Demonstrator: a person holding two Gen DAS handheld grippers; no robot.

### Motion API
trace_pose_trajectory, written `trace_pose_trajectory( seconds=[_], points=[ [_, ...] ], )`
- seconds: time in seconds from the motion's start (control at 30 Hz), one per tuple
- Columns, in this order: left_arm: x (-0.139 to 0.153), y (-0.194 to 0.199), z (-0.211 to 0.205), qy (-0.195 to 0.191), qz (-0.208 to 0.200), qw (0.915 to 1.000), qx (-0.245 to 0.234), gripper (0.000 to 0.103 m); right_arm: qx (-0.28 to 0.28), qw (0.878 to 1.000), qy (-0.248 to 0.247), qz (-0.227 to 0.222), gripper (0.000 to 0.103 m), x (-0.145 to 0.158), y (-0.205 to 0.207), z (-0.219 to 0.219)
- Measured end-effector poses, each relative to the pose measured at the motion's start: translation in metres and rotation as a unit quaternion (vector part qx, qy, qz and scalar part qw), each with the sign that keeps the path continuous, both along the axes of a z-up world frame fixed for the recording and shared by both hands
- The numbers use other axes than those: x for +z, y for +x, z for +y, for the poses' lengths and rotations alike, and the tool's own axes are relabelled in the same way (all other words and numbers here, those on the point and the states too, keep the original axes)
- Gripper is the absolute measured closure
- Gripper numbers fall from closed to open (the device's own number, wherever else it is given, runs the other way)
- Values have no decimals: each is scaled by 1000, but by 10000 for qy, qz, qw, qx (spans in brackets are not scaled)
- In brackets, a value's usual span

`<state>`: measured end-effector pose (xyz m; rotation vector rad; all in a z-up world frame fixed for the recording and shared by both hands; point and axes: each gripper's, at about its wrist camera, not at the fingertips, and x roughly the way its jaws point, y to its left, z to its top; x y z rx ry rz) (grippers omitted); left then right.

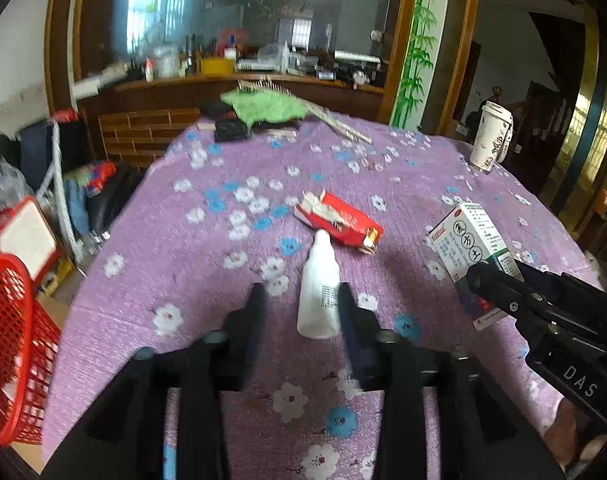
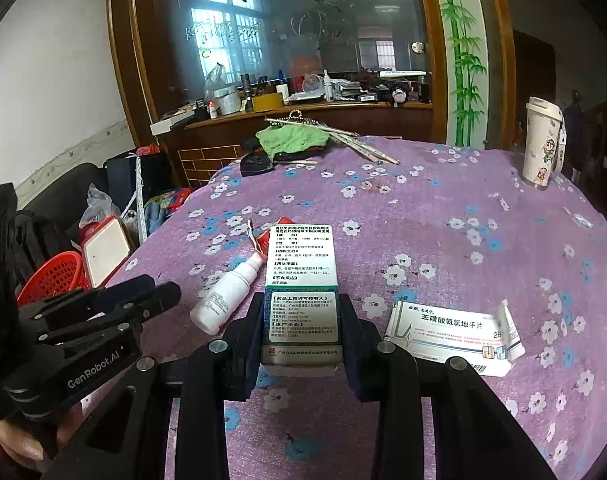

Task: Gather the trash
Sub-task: 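Hold the white spray bottle and medicine box above the table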

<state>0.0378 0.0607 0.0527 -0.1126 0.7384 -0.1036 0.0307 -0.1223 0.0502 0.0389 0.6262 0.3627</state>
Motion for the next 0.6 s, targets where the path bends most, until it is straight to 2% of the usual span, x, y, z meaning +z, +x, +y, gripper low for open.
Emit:
trace_pose_trajectory(
  seconds=[0.07, 0.17, 0.23, 0.3, 0.37, 0.43, 0.53, 0.6],
  points=[
    [-3, 3, 3, -173, 105, 9998, -13, 56, -16, 10000, -6, -3, 66, 0, 1, -1],
    [-7, 7, -1, -96, 164, 9998, 12, 56, -68, 10000, 44, -1, 66, 1, 3, -6],
    [-14, 13, -8, -81, 399, 9991, -70, 56, -97, 9999, 113, 24, 66, 1, 3, -10],
    [-19, 18, -15, 26, 573, 9983, -97, 57, -169, 9998, 146, -9, 66, 2, 3, -15],
    [-21, 20, -21, 141, 686, 9975, -110, 67, -209, 9996, 203, 19, 66, 2, 4, -20],
    [-22, 24, -26, 289, 878, 9957, -108, 69, -266, 9993, 267, 70, 66, 2, 7, -25],
    [-23, 34, -30, 420, 1203, 9917, -193, 70, -278, 9987, 382, 187, 66, 0, 10, -29],
    [-23, 40, -31, 556, 1239, 9906, -170, 70, -298, 9986, 405, 190, 66, 1, 10, -30]
  ],
)
